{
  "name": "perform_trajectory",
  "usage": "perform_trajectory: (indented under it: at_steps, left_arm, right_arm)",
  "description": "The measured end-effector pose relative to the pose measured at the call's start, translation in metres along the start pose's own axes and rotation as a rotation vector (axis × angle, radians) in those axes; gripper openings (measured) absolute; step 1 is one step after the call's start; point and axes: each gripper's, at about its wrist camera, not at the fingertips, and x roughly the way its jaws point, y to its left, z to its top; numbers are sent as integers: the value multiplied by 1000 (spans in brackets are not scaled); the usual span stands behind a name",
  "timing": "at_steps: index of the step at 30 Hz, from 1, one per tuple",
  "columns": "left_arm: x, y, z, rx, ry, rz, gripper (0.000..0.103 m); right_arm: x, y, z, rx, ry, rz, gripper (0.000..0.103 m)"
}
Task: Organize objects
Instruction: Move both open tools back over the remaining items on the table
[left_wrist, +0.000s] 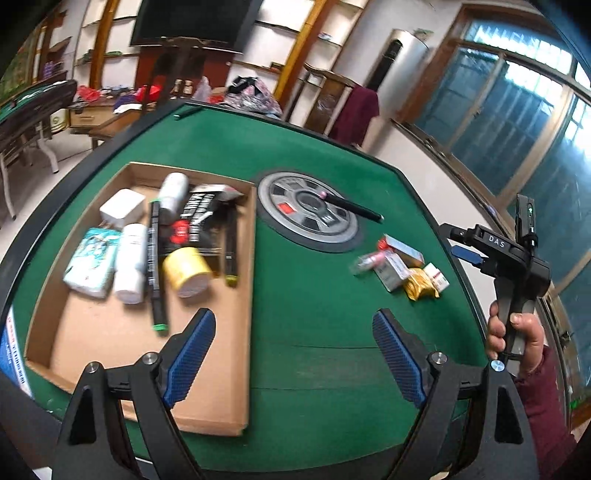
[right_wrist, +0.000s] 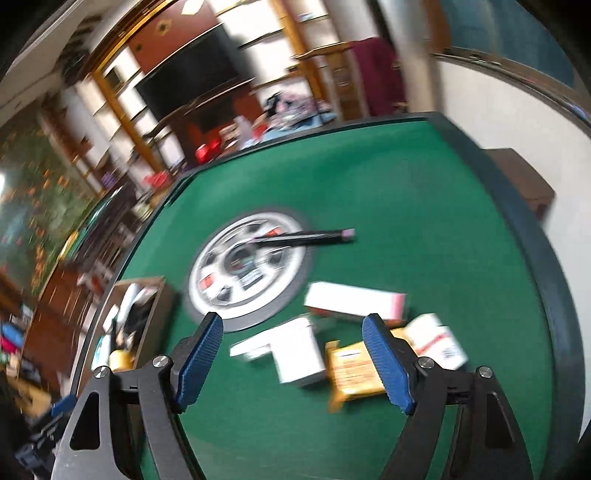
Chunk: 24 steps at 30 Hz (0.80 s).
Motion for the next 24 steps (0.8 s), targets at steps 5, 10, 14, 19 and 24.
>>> perform_trajectory:
  at_steps: [5,10,14,19,24]
  left_arm:
    - [7,-18,4,31,8,14,86]
    - [21,-28,2,38,31,9,86]
    - [39,-39,4,58,77,-14,86]
    - [45,-79,48,252,-14,-26,86]
    - [90,-123,113,516,-70,-17,88]
  right_arm:
    - [3,-30,0,43,-19,-19,85]
    - [27,-35,-4,48,23,-6,85]
    - [40,-48,-6,88,28,1,85]
    - [42,-73,2,142,-23,-14,85]
    - [37,-100,18,178,-101,-23,85]
